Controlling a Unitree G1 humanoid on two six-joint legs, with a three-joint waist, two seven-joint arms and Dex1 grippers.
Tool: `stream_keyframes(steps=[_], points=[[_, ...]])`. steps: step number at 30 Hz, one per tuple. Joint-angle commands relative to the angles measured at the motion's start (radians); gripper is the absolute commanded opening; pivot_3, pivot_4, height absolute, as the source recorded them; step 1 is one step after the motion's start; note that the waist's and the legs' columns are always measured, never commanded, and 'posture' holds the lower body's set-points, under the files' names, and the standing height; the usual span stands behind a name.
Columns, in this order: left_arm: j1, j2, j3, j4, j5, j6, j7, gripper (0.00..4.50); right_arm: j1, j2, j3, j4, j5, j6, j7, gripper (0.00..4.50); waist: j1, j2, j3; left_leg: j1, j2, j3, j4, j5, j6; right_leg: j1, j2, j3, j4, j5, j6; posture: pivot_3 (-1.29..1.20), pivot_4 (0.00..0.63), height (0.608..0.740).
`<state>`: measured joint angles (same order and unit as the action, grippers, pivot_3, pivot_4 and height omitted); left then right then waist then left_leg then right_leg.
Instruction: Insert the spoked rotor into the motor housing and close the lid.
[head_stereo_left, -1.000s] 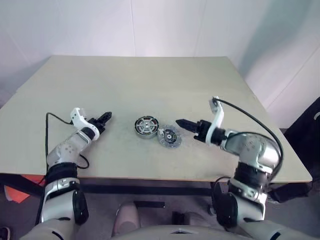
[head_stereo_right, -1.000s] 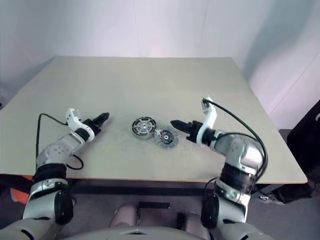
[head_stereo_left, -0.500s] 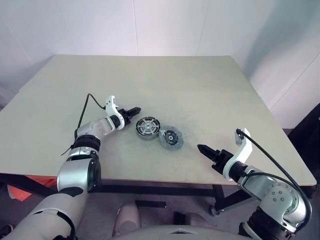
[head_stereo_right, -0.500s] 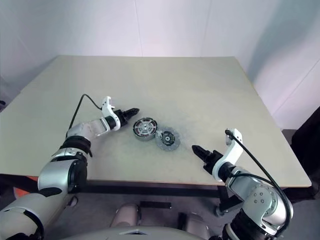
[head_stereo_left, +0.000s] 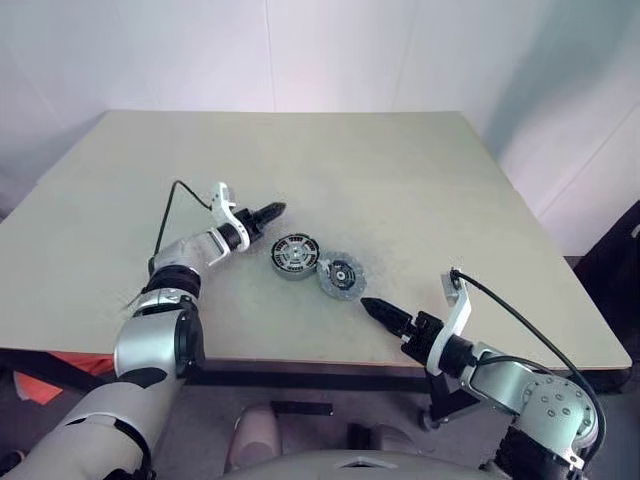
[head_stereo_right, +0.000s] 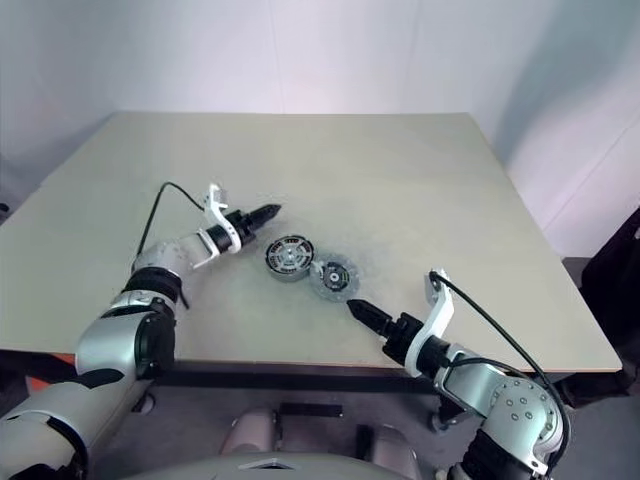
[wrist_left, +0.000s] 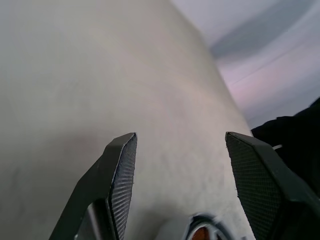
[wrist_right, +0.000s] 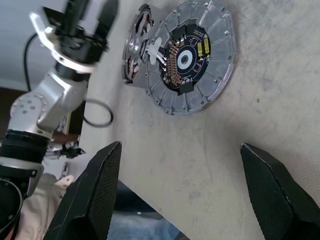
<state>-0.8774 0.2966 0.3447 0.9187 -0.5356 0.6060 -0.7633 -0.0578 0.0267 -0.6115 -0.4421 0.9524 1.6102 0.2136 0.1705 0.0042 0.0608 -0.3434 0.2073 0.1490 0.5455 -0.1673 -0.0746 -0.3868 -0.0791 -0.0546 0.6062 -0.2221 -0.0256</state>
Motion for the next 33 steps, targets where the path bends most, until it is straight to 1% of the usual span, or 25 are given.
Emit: stream_keyframes(steps=[1,6,9,13,22,33], points=[[-0.003,0.057,0.012,-0.164,-0.054,0.074,-0.065,3.03,-0.042,-0.01,0.026,0.075,-0.005,0.004,-0.04,4.28,-0.005,0.0,0.0,0.0,0.0,0.0,0.0,0.0,0.0,0.0,0.0,0.0,0.0,0.0,0.0,0.0,0.0,0.74],[0.054,0.094,-0.036,-0.321,-0.051,0.15,-0.089,3.03,-0.101,0.014,0.036,0.157,-0.05,-0.011,-0.065,4.28,-0.02,-0.001,-0.001,0.005,0.0,0.0,0.0,0.001,-0.002,0.004,-0.001,0.0,0.0,0.0,0.0,0.0,0.0,0.74],[0.089,0.097,-0.041,-0.371,-0.056,0.173,-0.082,3.03,-0.142,0.046,0.027,0.199,-0.067,-0.036,-0.094,4.28,-0.026,-0.002,-0.001,0.008,0.0,0.0,0.0,0.001,-0.003,0.006,0.0,0.0,0.0,-0.001,0.0,0.0,0.0,0.74],[0.127,0.085,-0.048,-0.434,-0.063,0.203,-0.067,3.03,-0.175,0.075,0.037,0.222,-0.078,-0.06,-0.114,4.28,-0.03,-0.002,-0.001,0.009,0.0,0.0,-0.001,0.001,-0.002,0.003,0.001,0.0,0.0,-0.001,0.0,0.0,0.0,0.74],[0.146,0.076,-0.037,-0.471,-0.067,0.218,-0.031,3.03,-0.241,0.085,0.072,0.29,-0.089,-0.095,-0.127,4.28,-0.038,-0.002,-0.001,0.01,0.0,0.0,-0.001,0.002,-0.003,0.001,0.0,0.0,0.0,0.0,0.0,0.0,0.0,0.74],[0.182,0.099,-0.014,-0.519,-0.084,0.227,0.016,3.03,-0.315,0.073,0.111,0.391,-0.106,-0.141,-0.114,4.28,-0.05,-0.002,-0.001,0.009,0.002,0.0,-0.003,0.003,-0.004,-0.001,0.004,0.0,0.0,0.0,-0.002,0.0,0.0,0.74]])
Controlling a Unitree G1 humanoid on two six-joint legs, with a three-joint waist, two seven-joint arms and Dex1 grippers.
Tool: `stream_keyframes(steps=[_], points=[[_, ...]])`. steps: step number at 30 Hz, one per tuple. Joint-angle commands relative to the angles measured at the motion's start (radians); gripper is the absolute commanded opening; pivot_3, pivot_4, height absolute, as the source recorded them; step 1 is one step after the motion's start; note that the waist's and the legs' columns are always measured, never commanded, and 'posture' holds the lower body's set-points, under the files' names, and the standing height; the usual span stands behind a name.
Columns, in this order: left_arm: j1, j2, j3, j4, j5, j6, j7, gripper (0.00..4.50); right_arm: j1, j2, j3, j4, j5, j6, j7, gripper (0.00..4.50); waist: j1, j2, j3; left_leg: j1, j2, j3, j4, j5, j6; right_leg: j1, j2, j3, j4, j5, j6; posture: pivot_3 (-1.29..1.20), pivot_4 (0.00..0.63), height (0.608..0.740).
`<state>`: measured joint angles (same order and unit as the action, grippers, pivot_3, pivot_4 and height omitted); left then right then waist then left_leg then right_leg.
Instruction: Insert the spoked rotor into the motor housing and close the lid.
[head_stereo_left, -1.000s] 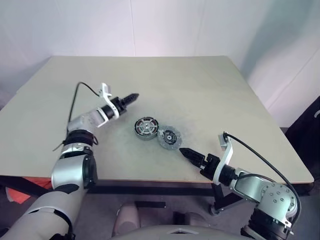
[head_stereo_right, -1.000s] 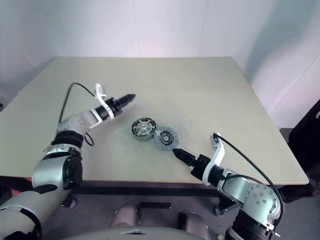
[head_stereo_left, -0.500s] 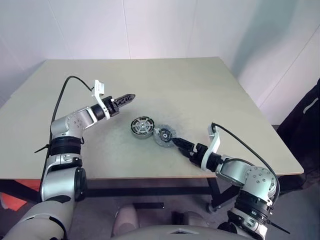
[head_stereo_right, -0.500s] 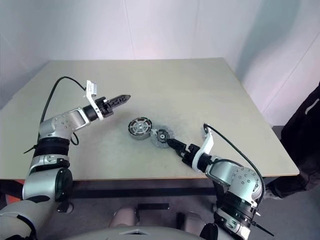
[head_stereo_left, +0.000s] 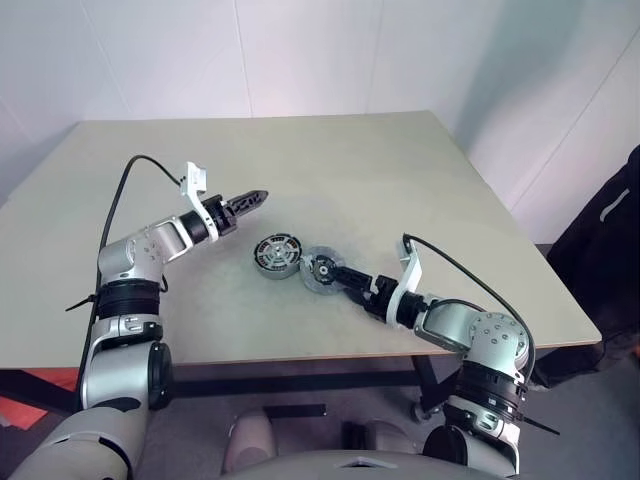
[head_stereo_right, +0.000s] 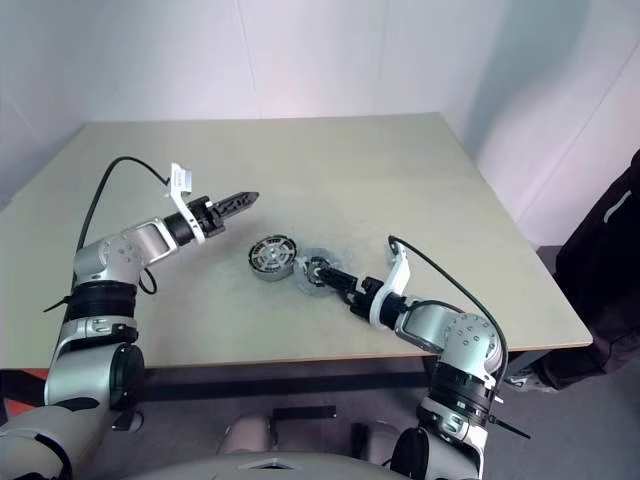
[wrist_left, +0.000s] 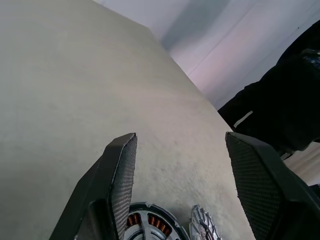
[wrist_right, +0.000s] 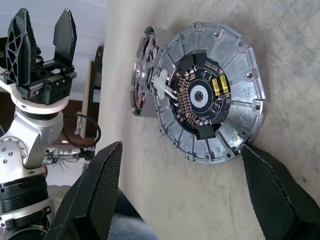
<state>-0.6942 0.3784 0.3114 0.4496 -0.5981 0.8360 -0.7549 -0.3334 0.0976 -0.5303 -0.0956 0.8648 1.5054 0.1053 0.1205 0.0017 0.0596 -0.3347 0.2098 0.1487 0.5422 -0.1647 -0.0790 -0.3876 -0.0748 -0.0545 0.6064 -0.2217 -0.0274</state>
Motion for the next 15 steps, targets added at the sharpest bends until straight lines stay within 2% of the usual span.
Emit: stream_keyframes(steps=[1,8,15], points=[[0.002,0.018,0.02,-0.052,-0.022,-0.004,0.012,3.03,-0.052,-0.001,0.03,0.06,-0.021,-0.046,-0.003,4.28,0.0,0.0,0.0,0.0,0.0,0.0,0.0,0.0,0.0,-0.001,0.0,0.0,0.0,0.0,0.0,0.0,0.0,0.74],[0.015,0.017,0.021,-0.073,-0.033,-0.004,0.03,3.03,-0.141,-0.047,0.045,0.164,-0.045,-0.136,0.023,4.28,0.003,0.0,0.0,0.0,0.0,0.0,0.0,0.0,0.0,-0.003,0.0,0.0,0.0,0.0,-0.001,0.0,0.0,0.74],[0.022,0.004,0.014,-0.07,-0.032,-0.016,0.039,3.03,-0.142,-0.117,0.076,0.175,-0.057,-0.179,0.044,4.28,0.006,0.0,0.0,-0.004,-0.001,0.0,0.001,0.0,0.0,-0.003,0.0,0.0,0.001,0.003,-0.004,0.0,0.0,0.74]])
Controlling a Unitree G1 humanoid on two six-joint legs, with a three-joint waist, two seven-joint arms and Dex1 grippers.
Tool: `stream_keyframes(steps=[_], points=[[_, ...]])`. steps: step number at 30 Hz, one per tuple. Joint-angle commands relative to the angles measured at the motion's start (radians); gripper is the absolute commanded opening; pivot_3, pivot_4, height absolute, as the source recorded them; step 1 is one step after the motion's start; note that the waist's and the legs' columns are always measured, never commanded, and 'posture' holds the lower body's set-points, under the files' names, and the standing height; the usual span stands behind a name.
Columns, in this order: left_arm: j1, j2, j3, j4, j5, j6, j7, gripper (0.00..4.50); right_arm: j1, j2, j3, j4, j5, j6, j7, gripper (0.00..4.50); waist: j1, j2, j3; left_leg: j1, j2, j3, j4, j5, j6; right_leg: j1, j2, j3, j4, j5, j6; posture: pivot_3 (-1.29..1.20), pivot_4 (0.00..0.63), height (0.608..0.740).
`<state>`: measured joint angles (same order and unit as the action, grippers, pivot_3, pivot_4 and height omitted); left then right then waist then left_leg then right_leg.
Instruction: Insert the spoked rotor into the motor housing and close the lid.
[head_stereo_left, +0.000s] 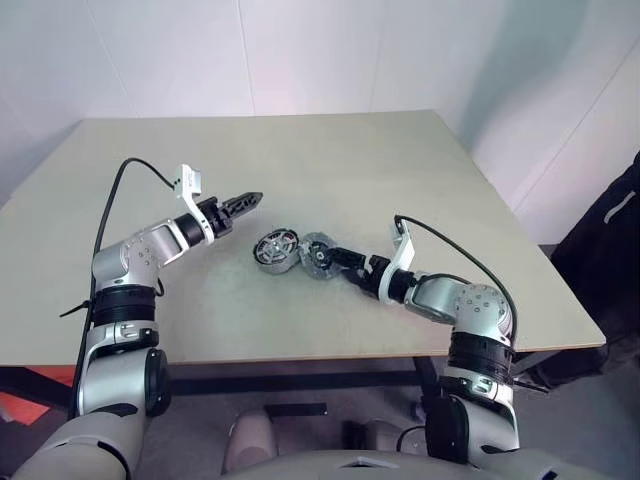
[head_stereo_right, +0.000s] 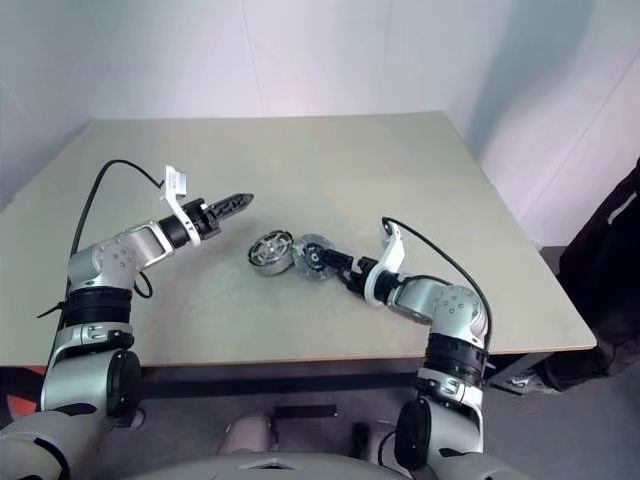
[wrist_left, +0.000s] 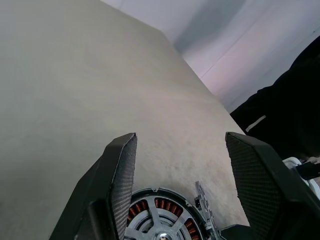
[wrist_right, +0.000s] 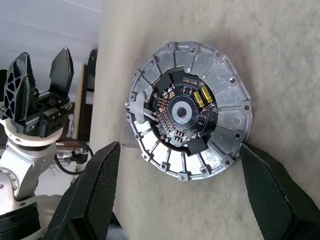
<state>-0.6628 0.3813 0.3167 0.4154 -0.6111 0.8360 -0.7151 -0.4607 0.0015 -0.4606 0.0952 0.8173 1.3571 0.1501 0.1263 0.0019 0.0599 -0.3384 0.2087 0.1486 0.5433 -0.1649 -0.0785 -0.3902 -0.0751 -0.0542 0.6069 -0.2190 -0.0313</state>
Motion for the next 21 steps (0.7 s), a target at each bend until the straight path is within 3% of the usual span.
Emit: stream_keyframes(steps=[1,12,16,21], points=[[-0.009,-0.002,0.005,-0.034,-0.017,-0.017,0.0,3.03,-0.008,-0.028,0.008,-0.031,-0.004,-0.023,-0.002,4.28,0.001,0.0,0.0,-0.001,0.0,0.0,0.0,0.0,0.001,0.0,0.0,0.0,0.0,0.001,-0.002,0.0,0.0,0.74],[-0.016,-0.026,-0.028,-0.014,-0.002,-0.022,-0.012,3.03,0.14,-0.007,-0.088,-0.371,0.166,0.257,-0.098,4.28,0.011,0.0,0.0,-0.01,-0.001,-0.001,0.001,-0.001,0.003,-0.007,0.0,0.0,0.0,0.005,-0.004,0.0,0.0,0.74],[-0.019,-0.026,-0.039,-0.005,0.0,-0.025,-0.015,3.03,0.184,0.022,-0.076,-0.402,0.222,0.257,-0.15,4.28,0.01,0.0,0.0,-0.01,-0.001,-0.001,0.001,-0.001,0.002,-0.007,0.0,0.0,0.0,0.0,0.0,0.0,0.0,0.74],[-0.024,-0.021,-0.049,0.002,0.004,-0.027,-0.018,3.03,0.148,0.082,-0.095,-0.337,0.171,0.246,-0.177,4.28,0.01,0.0,0.0,-0.009,0.0,-0.001,0.001,-0.001,0.001,-0.007,0.0,0.0,0.0,0.0,0.0,0.0,0.0,0.74]])
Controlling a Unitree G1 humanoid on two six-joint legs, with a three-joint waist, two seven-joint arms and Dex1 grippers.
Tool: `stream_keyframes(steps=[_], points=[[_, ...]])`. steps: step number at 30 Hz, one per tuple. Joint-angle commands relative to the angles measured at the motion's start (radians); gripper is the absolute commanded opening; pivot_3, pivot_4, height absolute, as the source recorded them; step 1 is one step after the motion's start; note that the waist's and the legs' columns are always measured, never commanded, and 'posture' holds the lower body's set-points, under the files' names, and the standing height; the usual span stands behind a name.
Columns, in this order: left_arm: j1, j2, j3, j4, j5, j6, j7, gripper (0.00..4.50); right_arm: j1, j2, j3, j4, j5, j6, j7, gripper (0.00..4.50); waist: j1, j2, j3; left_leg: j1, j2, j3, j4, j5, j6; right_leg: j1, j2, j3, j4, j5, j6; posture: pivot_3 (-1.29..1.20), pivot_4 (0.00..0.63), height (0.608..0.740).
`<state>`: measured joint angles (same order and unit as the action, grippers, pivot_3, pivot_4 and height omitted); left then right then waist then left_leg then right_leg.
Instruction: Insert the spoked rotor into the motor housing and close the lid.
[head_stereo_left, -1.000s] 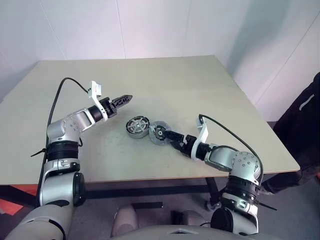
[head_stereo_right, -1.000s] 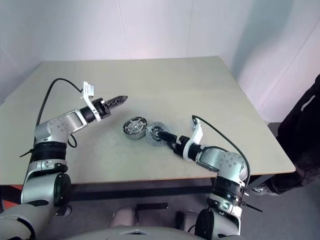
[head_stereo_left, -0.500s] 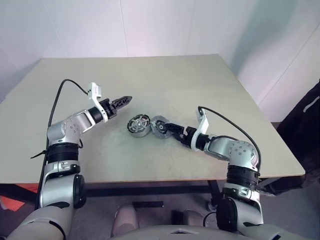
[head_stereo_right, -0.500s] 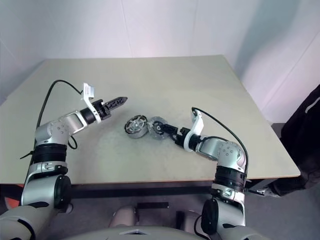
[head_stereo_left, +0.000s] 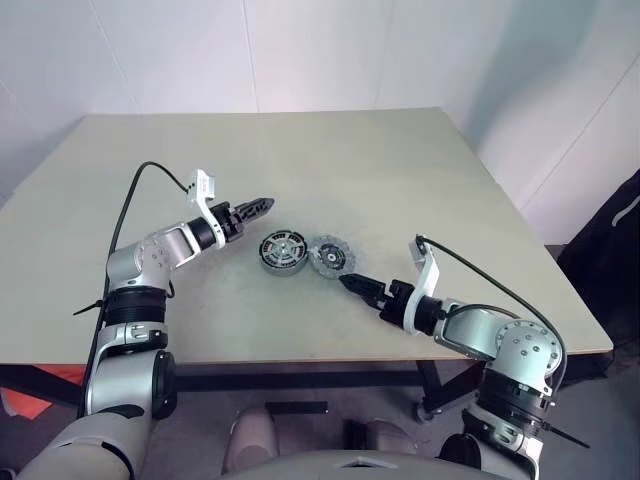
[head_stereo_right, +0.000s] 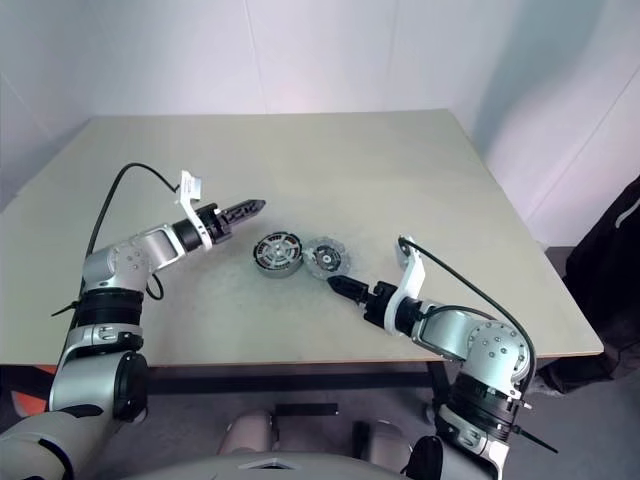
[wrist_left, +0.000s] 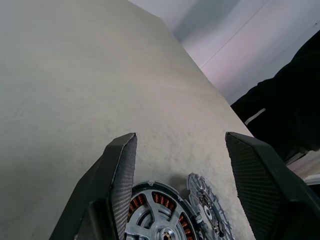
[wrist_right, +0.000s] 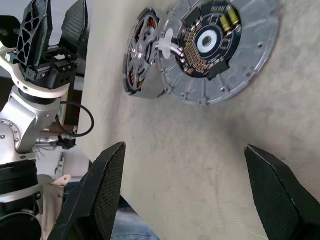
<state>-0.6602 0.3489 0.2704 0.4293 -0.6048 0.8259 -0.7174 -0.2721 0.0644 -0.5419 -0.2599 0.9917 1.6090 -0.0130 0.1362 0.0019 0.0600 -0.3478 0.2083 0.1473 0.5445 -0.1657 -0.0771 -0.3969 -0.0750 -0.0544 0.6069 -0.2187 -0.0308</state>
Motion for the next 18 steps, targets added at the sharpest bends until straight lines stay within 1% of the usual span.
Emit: stream_keyframes(steps=[1,8,15,18], points=[[-0.027,0.014,-0.003,-0.012,-0.002,-0.017,-0.016,3.03,-0.05,0.026,-0.016,0.042,-0.016,-0.021,-0.015,4.28,0.0,0.0,0.0,0.0,0.0,0.0,0.0,0.0,0.0,0.0,0.0,0.0,0.0,0.0,0.0,0.0,0.0,0.74],[-0.017,0.038,0.004,-0.032,-0.003,-0.007,-0.011,3.03,-0.094,0.01,0.031,0.206,-0.102,-0.161,0.005,4.28,-0.006,0.0,0.0,0.0,0.0,0.0,0.001,0.0,0.0,0.002,0.0,0.0,0.001,0.0,0.0,0.0,0.0,0.74],[-0.002,0.046,0.011,-0.05,-0.007,-0.007,0.001,3.03,-0.147,-0.006,0.045,0.325,-0.133,-0.284,-0.011,4.28,-0.009,0.0,0.0,0.013,0.0,0.0,0.001,0.0,-0.001,0.01,0.0,0.0,-0.001,0.0,0.0,0.0,0.0,0.74],[0.004,0.044,0.011,-0.056,-0.007,-0.008,0.007,3.03,-0.172,-0.007,0.045,0.354,-0.136,-0.333,-0.019,4.28,-0.009,0.0,0.0,0.014,0.0,0.0,0.001,0.0,-0.001,0.01,-0.001,0.0,-0.001,0.0,0.001,0.0,0.0,0.74]])
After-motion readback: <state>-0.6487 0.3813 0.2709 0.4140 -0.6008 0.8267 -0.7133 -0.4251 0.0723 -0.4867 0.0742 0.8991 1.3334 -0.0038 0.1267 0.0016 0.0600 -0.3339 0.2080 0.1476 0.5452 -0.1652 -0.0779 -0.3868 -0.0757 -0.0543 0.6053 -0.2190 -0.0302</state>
